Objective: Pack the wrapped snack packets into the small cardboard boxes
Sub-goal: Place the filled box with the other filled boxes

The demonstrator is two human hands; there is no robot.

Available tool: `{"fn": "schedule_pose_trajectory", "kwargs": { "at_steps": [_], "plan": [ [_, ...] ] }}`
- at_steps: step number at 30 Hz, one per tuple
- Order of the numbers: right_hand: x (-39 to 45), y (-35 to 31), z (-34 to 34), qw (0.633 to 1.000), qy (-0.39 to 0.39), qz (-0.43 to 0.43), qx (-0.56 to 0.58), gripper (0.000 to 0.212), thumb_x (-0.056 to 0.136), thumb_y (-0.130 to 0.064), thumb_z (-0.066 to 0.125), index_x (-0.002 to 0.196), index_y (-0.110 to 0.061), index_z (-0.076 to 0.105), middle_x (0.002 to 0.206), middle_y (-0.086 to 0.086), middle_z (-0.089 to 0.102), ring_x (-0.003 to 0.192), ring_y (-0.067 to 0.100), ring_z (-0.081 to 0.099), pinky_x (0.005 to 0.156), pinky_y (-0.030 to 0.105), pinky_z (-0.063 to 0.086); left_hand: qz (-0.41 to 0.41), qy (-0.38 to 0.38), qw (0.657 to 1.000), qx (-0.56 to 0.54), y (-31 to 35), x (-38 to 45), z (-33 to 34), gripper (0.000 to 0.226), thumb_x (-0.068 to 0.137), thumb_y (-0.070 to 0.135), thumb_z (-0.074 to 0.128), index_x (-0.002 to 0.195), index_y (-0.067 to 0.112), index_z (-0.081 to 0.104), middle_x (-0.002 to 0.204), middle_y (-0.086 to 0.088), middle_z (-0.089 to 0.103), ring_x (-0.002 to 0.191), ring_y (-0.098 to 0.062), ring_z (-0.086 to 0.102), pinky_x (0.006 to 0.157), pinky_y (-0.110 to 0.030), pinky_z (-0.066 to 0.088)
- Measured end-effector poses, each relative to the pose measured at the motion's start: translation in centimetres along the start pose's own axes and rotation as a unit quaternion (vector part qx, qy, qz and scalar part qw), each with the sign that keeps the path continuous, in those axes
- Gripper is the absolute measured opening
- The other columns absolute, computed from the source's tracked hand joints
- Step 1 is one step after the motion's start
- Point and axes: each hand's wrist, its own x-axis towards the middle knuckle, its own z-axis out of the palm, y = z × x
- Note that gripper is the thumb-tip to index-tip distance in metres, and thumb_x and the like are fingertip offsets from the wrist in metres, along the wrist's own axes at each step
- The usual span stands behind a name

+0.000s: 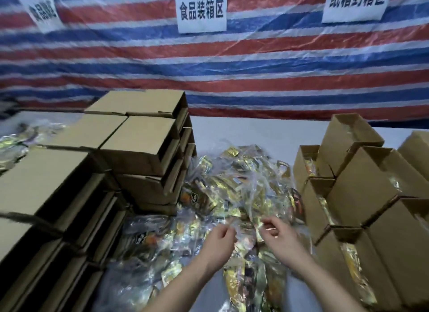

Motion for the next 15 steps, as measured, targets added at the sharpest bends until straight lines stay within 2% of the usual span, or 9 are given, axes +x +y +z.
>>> {"fn": "schedule_pose_trajectory", "kwargs": {
  "at_steps": [3,6,8,10,12,13,15],
  "plan": [
    [-0.8,-0.9,2.6,0.999,-0.041,0.023,0.008,0.036,0.095,-0.030,0.062,0.130,-0.020,0.057,0.109,-0.014,0.062,0.095,0.002,0.062,0.080,0.026,0.055,-0.004,0.014,0.998,0.065,-2.2,-0.4,-1.0,0.027,0.101,0.026,0.045,0.080,0.015,0.058,0.081,-0.005,0.060,0.072,-0.016,0.053,0.070,-0.034,0.047],
    [-0.7,-3.4,4.0,0.999,-0.048,-0.003,-0.008,0.050,0.095,-0.036,0.062,0.140,-0.022,0.048,0.134,-0.007,0.055,0.117,0.006,0.053,0.101,0.027,0.045,0.058,0.095,0.987,0.119,-1.2,-0.1,-4.3,0.022,0.100,0.027,0.048,0.082,0.026,0.060,0.079,0.010,0.063,0.068,0.003,0.054,0.063,-0.018,0.043],
    [0.3,-6.6,4.5,0.997,-0.050,-0.050,-0.028,0.058,0.094,-0.043,0.060,0.146,-0.027,0.041,0.148,-0.008,0.045,0.131,0.009,0.045,0.109,0.031,0.038,0.134,0.181,0.957,0.184,1.3,0.8,-7.9,0.016,0.099,0.026,0.050,0.086,0.033,0.057,0.083,0.019,0.058,0.074,0.009,0.053,0.066,-0.007,0.039],
    [2.0,-10.4,4.9,0.991,-0.051,-0.108,-0.060,0.064,0.094,-0.047,0.057,0.151,-0.031,0.033,0.154,-0.010,0.037,0.139,0.011,0.037,0.114,0.037,0.033,0.200,0.273,0.907,0.251,3.9,2.2,-11.8,0.010,0.097,0.024,0.052,0.095,0.027,0.062,0.091,0.014,0.061,0.081,0.003,0.054,0.076,-0.014,0.045],
    [4.1,-14.6,5.4,0.982,-0.052,-0.157,-0.087,0.067,0.094,-0.046,0.056,0.153,-0.030,0.029,0.157,-0.009,0.032,0.143,0.013,0.032,0.116,0.038,0.030,0.228,0.344,0.849,0.330,6.0,4.2,-15.4,0.026,0.095,0.029,0.052,0.112,0.012,0.064,0.111,-0.005,0.064,0.100,-0.018,0.058,0.092,-0.034,0.047],
    [5.1,-16.7,5.7,0.978,-0.050,-0.175,-0.098,0.067,0.094,-0.044,0.055,0.154,-0.028,0.028,0.158,-0.006,0.032,0.144,0.015,0.031,0.116,0.038,0.028,0.208,0.360,0.831,0.370,6.8,5.1,-16.9,0.040,0.095,0.034,0.050,0.124,0.008,0.059,0.124,-0.012,0.060,0.114,-0.027,0.055,0.101,-0.041,0.042],
    [6.9,-20.3,6.4,0.970,-0.048,-0.206,-0.124,0.067,0.095,-0.037,0.055,0.154,-0.022,0.027,0.159,-0.001,0.031,0.145,0.019,0.030,0.117,0.038,0.026,0.138,0.368,0.809,0.437,7.5,6.9,-19.2,0.062,0.096,0.047,0.044,0.144,0.009,0.042,0.149,-0.016,0.042,0.138,-0.032,0.038,0.114,-0.046,0.029]
  ]
}}
